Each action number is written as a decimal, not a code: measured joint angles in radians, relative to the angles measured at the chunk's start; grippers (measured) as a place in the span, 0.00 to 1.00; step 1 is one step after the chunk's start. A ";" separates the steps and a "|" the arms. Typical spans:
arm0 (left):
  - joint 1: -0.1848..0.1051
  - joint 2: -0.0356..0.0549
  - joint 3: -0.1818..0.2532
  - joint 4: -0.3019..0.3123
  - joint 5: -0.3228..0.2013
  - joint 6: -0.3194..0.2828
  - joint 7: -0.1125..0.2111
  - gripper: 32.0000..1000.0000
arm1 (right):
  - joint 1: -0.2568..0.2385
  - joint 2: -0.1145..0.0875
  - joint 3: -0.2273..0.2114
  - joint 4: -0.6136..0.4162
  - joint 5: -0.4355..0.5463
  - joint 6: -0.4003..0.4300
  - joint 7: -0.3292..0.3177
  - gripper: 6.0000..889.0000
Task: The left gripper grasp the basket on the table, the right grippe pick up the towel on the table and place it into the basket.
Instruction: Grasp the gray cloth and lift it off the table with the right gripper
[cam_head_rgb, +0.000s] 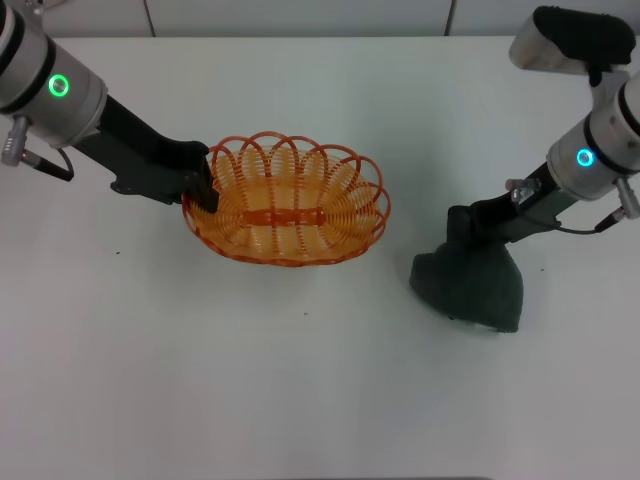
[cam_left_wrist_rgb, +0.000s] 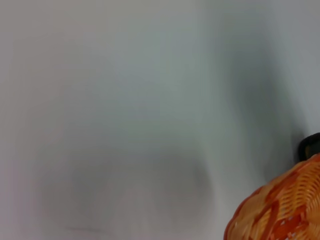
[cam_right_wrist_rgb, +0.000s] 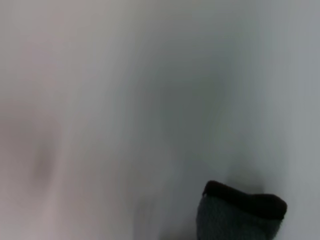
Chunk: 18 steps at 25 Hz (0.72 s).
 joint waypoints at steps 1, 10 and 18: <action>0.001 0.0000 0.000 0.000 0.000 0.000 0.000 0.06 | 0.000 0.000 0.001 0.000 0.001 0.000 0.000 0.19; 0.019 0.0096 -0.007 0.000 0.001 -0.002 0.003 0.06 | -0.029 0.024 -0.008 -0.175 -0.009 0.115 0.009 0.17; 0.032 0.0226 -0.012 -0.004 0.001 0.000 0.004 0.06 | -0.161 0.046 -0.088 -0.545 -0.025 0.274 0.121 0.17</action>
